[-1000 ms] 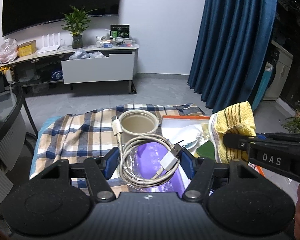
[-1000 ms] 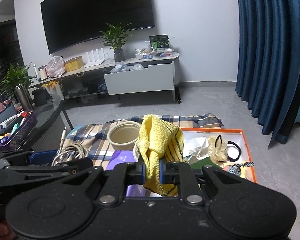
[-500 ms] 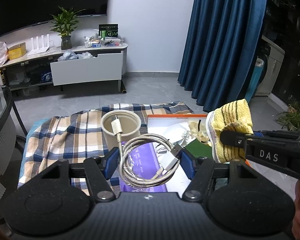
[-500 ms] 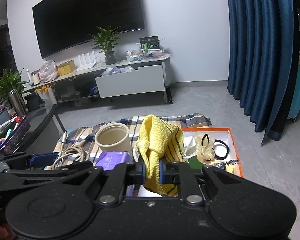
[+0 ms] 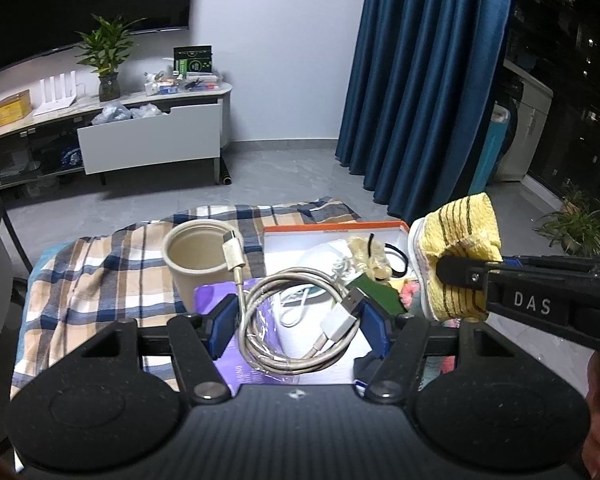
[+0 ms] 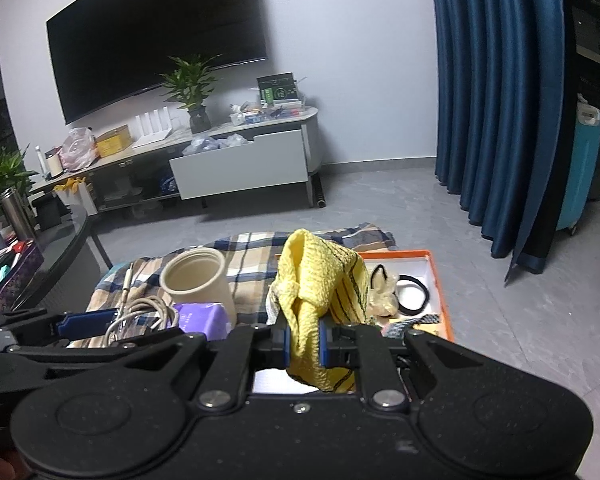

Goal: Organize soft objects
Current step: 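Lift and carry the white cable with the left tool and yellow cloth with the right tool over the box, then open the left tool to drop the cable into the box while the right tool releases the yellow cloth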

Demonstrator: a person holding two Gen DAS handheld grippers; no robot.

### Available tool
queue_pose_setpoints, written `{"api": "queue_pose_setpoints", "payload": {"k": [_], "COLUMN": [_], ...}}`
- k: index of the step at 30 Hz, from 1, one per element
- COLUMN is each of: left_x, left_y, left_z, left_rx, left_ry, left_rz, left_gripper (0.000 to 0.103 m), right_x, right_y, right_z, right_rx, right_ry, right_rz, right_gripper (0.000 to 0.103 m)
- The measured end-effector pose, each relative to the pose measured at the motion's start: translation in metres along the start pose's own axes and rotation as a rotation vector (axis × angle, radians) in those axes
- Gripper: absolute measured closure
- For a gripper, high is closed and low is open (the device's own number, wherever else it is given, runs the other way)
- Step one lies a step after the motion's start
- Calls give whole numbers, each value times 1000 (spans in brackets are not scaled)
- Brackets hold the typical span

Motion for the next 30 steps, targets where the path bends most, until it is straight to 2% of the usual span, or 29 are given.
{"api": "queue_pose_setpoints", "payload": {"k": [17,30], "left_x": [-33,-64], "left_y": [-14,-20], "left_z": [-38,-51], "left_rx": [-39,-43], "left_ry": [-68,-75], "left_rz": [72,116], "left_gripper": [38,38], "right_x": [-8,-36], "right_y": [-22,-31], "right_z": [-52,-80], "right_rx": [-63,-99], "right_ry": [-78,-90], "right_rz": [50,89], "right_gripper": [87,85]}}
Point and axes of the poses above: each gripper's, at about its wrist camera, not at the fingertips, and x roughly against the way its jaws point, z to its left, y to its top, the point moved 8 cm from there along -x, roughly the way its jaws point, and after that the axes turned 15 degrees about x, right-handed, at the moved point
